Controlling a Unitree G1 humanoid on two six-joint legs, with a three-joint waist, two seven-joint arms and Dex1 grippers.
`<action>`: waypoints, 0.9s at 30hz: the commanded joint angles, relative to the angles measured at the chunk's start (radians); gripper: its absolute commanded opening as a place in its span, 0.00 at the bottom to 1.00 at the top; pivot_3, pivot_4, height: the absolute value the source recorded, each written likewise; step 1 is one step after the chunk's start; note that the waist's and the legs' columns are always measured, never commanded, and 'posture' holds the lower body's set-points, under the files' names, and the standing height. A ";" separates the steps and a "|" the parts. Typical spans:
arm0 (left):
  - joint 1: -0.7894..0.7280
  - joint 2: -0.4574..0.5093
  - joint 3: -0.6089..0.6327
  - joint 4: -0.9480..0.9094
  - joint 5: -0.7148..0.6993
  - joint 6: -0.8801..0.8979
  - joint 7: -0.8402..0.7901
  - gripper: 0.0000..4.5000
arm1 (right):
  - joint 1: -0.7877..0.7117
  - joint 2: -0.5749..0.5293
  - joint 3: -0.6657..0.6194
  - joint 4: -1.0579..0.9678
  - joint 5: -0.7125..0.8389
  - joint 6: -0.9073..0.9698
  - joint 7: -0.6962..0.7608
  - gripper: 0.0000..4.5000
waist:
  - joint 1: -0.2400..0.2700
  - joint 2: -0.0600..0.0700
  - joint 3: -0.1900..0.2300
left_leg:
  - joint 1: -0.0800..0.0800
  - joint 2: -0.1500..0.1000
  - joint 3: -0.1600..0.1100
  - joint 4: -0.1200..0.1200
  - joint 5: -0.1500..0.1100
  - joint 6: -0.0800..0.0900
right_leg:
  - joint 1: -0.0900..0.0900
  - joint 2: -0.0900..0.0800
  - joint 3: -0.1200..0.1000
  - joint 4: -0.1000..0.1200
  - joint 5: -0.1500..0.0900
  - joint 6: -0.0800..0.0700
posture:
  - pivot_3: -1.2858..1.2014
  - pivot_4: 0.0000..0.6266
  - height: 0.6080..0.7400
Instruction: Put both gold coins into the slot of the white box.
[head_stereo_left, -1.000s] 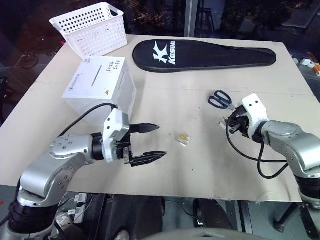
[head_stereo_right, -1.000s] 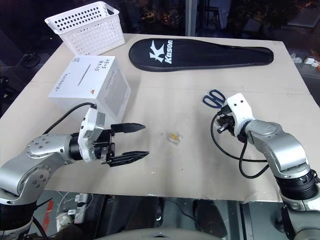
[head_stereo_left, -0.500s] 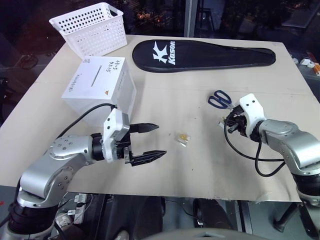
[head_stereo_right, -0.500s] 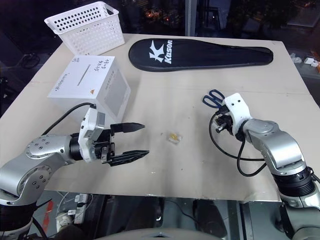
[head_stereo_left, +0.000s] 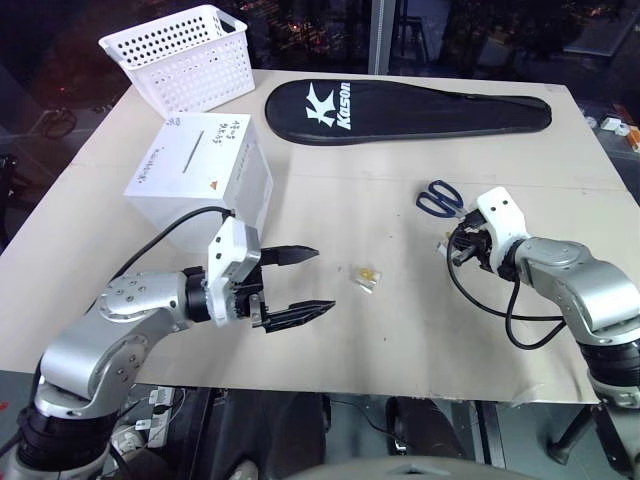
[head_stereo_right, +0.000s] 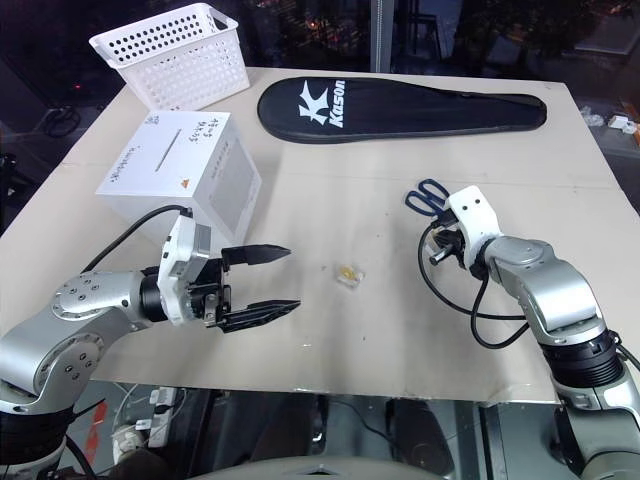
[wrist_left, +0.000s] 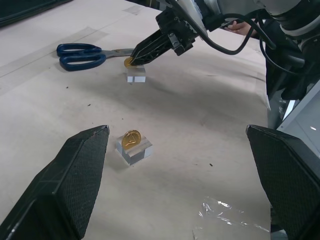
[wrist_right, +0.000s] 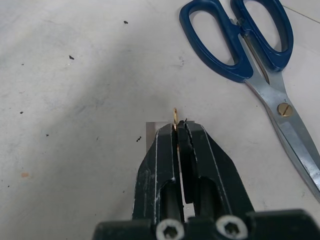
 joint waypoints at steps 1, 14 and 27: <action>-0.054 -0.039 0.049 -0.011 -0.128 0.062 0.075 1.00 | 0.001 -0.009 -0.092 -0.074 0.053 -0.010 0.044 0.00 | 0.002 0.000 0.000 | 0.000 0.000 0.000 0.000 0.000 0.000 | 0.000 0.000 0.000 0.000 0.000 0.000 | 0.52 0.24 1.00; -0.381 -0.152 0.019 0.149 -0.463 0.299 0.268 0.60 | -0.142 0.154 -0.474 -0.280 0.861 0.226 0.057 0.00 | 0.001 0.000 0.000 | 0.001 0.000 -0.003 0.001 0.000 0.000 | 0.003 0.000 -0.003 0.000 0.000 0.000 | 0.52 0.24 1.00; -0.477 -0.178 -0.005 0.203 -0.524 0.372 0.239 0.12 | -0.160 0.013 -0.388 -0.265 1.273 0.065 -0.223 0.00 | -0.003 0.000 0.000 | 0.001 0.000 -0.003 0.001 0.000 0.000 | 0.003 0.000 -0.002 0.000 0.000 0.000 | 0.52 0.24 1.00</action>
